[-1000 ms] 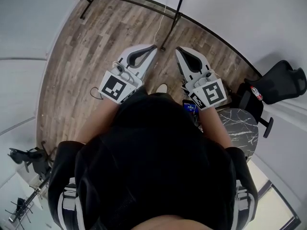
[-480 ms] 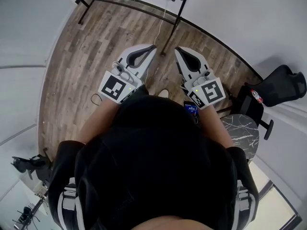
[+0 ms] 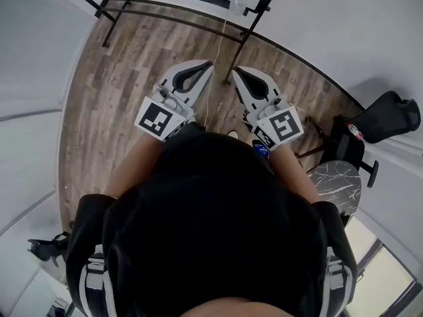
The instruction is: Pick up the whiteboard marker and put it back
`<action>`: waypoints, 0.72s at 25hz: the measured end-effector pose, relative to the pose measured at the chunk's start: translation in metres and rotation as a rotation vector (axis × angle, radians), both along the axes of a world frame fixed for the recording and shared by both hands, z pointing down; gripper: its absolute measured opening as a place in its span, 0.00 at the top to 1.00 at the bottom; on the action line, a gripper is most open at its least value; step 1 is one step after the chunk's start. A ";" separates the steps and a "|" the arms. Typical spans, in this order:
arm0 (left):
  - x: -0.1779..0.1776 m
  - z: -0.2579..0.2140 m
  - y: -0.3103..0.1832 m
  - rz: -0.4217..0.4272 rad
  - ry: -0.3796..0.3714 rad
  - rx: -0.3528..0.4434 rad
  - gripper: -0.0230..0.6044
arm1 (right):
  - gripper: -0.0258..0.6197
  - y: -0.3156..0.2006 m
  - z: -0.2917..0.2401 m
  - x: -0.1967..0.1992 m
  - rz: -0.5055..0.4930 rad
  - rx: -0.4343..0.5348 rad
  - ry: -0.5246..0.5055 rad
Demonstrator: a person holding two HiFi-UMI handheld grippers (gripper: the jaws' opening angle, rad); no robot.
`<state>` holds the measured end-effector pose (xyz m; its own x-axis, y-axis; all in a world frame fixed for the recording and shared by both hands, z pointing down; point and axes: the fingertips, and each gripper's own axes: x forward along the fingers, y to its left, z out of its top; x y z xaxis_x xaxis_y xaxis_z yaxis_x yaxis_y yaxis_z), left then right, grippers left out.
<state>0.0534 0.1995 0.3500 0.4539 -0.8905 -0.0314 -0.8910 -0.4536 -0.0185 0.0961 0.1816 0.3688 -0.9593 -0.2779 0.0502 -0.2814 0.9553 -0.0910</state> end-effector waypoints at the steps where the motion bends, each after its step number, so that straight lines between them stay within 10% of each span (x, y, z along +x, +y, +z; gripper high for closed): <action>1: -0.010 0.000 -0.003 0.001 0.004 -0.001 0.96 | 0.96 -0.002 0.001 -0.009 0.001 -0.001 0.004; 18: -0.132 0.011 -0.022 0.060 0.037 -0.021 0.96 | 0.96 -0.018 0.009 -0.127 0.087 0.000 0.044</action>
